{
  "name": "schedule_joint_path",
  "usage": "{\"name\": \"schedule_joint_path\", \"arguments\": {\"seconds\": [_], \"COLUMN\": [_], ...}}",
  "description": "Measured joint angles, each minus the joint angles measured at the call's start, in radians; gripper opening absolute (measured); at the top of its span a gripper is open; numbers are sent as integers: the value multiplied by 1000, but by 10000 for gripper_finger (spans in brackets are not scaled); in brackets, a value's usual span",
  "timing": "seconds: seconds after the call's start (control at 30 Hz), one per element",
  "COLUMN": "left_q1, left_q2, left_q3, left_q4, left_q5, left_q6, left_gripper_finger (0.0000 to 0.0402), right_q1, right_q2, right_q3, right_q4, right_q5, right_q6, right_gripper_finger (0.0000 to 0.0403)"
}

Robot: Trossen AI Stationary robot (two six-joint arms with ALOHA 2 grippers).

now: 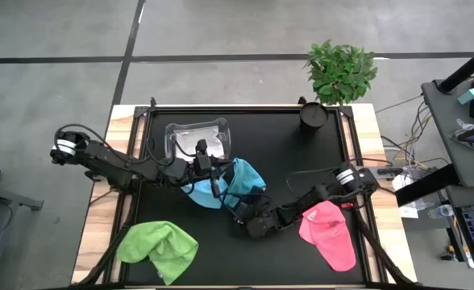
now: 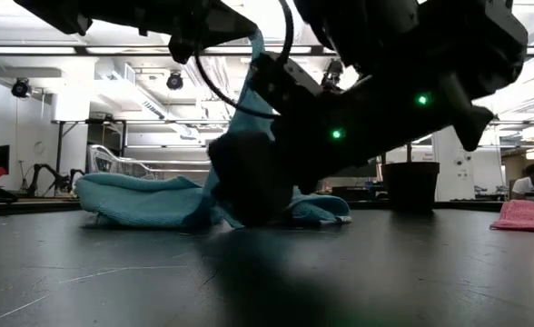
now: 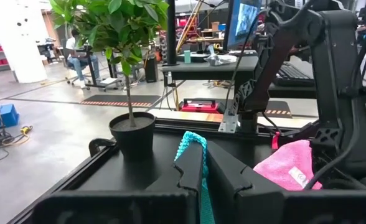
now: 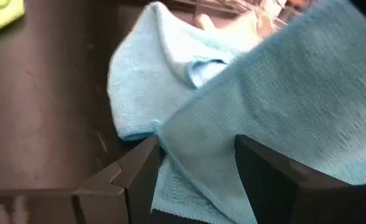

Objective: Fold microfiber towels
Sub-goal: Fold the right blue microfiber cloth

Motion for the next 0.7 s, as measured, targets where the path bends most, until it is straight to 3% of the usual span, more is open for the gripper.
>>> {"name": "schedule_joint_path", "arguments": {"seconds": [0.43, 0.7], "left_q1": [0, 0], "left_q2": [0, 0], "left_q3": [1, -1], "left_q4": [11, 10], "left_q5": [-8, -8], "left_q6": [-1, -3], "left_gripper_finger": [0, 0], "right_q1": [4, -5], "right_q2": [94, 98], "right_q3": [103, 104], "right_q4": [23, 20], "right_q5": [125, 127], "right_q6": [-182, -187], "right_gripper_finger": [198, 153]}}
